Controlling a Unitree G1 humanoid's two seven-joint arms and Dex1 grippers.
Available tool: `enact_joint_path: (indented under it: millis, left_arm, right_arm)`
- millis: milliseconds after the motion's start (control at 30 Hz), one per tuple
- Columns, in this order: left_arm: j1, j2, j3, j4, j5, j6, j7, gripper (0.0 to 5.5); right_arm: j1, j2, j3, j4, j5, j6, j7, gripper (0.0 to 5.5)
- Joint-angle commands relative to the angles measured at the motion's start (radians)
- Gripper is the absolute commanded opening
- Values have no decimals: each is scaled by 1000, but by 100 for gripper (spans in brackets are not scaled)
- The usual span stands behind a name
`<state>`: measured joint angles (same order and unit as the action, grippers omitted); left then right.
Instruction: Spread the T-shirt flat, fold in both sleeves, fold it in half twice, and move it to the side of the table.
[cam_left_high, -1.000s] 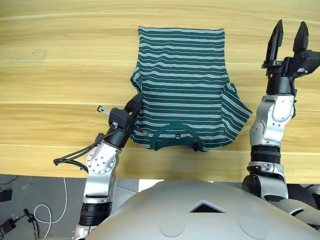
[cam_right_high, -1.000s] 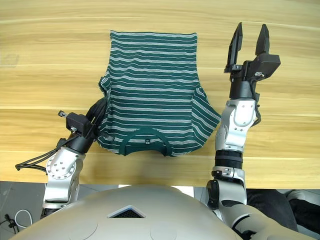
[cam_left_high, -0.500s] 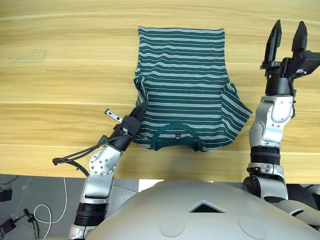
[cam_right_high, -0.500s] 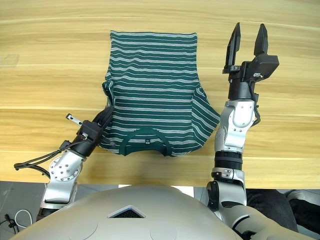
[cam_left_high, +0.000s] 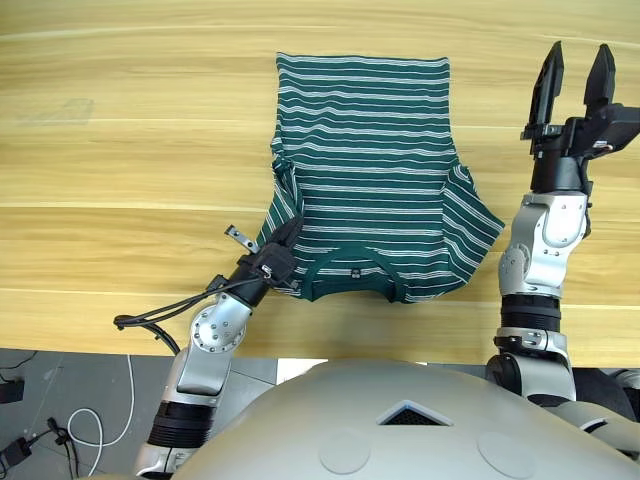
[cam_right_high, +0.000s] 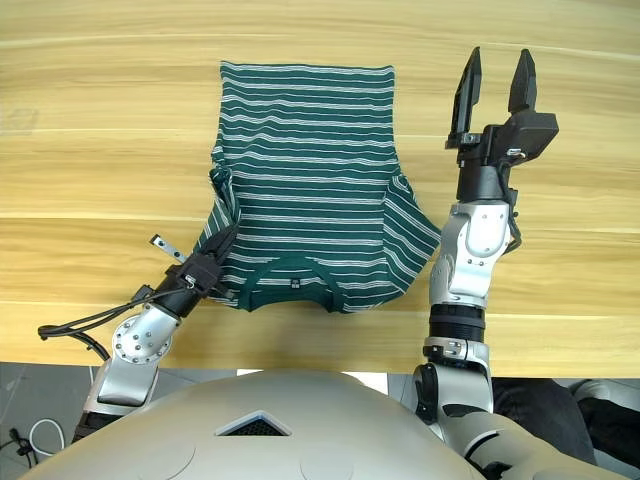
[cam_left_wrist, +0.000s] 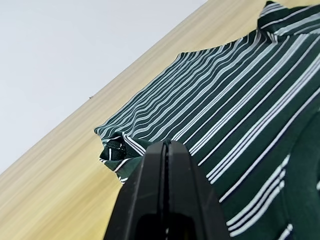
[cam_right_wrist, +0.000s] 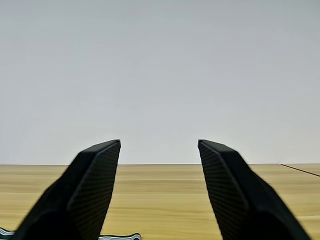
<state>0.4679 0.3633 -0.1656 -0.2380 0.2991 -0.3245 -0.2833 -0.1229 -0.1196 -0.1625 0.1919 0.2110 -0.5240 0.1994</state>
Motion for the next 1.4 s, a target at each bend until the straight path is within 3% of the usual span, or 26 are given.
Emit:
enact_joint_path:
  millis: [33,433,800,967,1067,1200,1267,1400]
  left_arm:
    - [-13,34,-24,39,95,-27,28,2]
    - [-30,69,-63,98,159,-52,53,2]
    - [-12,72,-90,53,19,-23,-54,175]
    - [32,104,-132,-144,-283,107,-248,261]
    - [14,101,-80,-292,-501,235,-276,314]
    - [-44,79,118,-471,-908,386,-175,380]
    - [-58,74,214,-493,-996,412,-114,414]
    - [-73,59,398,-467,-994,445,30,414]
  right_arm:
    - [-2,-3,3,-7,-8,-5,8,287]
    - [-4,-4,6,3,-13,-7,9,287]
    - [-23,-4,7,39,-17,-19,9,287]
    - [-38,-9,0,59,5,-20,22,287]
    - [-22,-20,-13,-8,102,68,63,287]
    - [174,-169,-82,-284,433,468,192,287]
    - [274,-258,-161,-360,589,635,247,287]
    - [495,-434,-237,-446,845,960,468,287]
